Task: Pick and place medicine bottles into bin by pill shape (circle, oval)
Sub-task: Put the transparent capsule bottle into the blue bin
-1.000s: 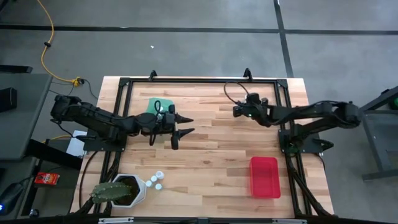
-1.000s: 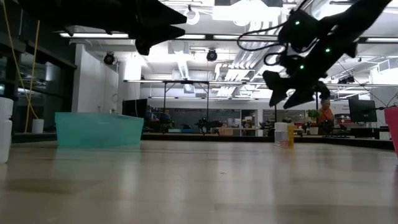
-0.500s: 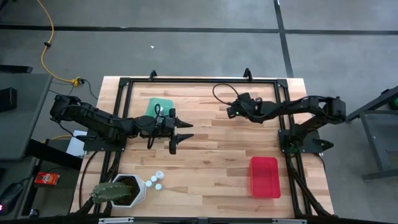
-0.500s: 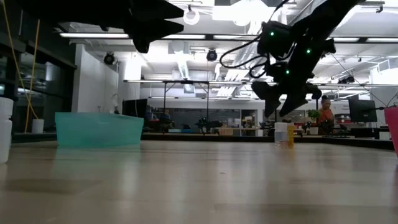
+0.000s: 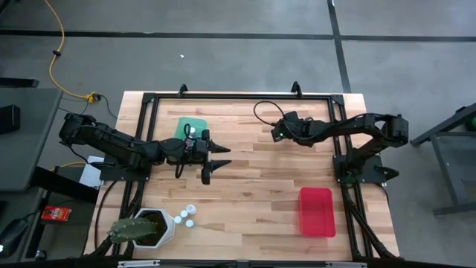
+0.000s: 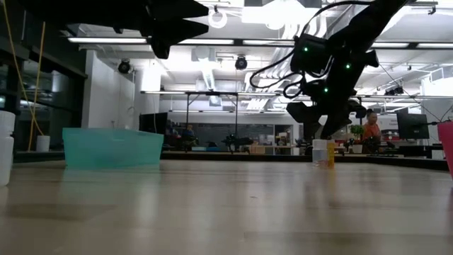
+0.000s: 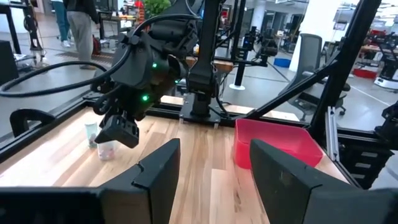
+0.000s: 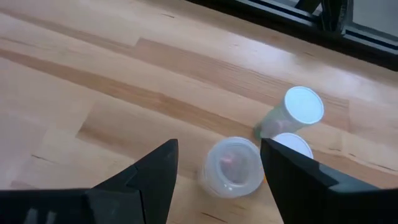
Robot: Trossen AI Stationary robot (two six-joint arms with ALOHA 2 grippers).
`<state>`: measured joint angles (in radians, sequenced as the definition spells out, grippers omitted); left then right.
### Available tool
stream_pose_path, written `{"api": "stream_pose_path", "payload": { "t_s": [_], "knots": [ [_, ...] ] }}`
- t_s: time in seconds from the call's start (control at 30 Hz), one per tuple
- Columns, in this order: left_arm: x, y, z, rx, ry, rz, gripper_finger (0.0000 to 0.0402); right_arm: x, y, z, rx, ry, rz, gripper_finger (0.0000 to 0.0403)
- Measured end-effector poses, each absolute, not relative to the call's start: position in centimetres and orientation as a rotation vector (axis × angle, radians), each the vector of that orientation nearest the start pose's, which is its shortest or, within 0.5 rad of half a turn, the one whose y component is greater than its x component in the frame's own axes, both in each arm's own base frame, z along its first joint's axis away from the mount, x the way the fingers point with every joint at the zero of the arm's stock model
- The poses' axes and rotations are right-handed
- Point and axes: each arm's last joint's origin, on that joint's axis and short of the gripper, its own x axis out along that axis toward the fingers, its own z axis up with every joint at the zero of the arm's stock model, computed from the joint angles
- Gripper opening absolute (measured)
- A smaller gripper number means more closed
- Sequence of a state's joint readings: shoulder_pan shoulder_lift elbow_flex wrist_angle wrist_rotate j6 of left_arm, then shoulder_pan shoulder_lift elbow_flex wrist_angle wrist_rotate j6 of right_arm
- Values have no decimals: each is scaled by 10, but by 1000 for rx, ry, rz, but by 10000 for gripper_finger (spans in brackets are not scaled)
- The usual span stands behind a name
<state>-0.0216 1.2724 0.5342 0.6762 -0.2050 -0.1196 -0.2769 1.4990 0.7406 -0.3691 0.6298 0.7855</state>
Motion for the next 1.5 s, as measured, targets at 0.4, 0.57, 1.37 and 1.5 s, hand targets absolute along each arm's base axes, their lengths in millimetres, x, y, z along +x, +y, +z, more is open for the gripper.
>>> {"api": "stream_pose_path", "payload": {
  "t_s": [0.4,0.57,1.37,1.5],
  "knots": [
    [260,0,229,-104,53,184,182,249,-86,161,456,746,-1136,222],
    [260,0,229,-101,54,184,182,253,-86,162,454,732,-1089,222],
    [260,0,229,-104,53,185,182,245,-86,158,482,780,-1151,188],
    [260,0,229,-104,53,185,182,248,-86,159,487,763,-1115,177]
  ]
}}
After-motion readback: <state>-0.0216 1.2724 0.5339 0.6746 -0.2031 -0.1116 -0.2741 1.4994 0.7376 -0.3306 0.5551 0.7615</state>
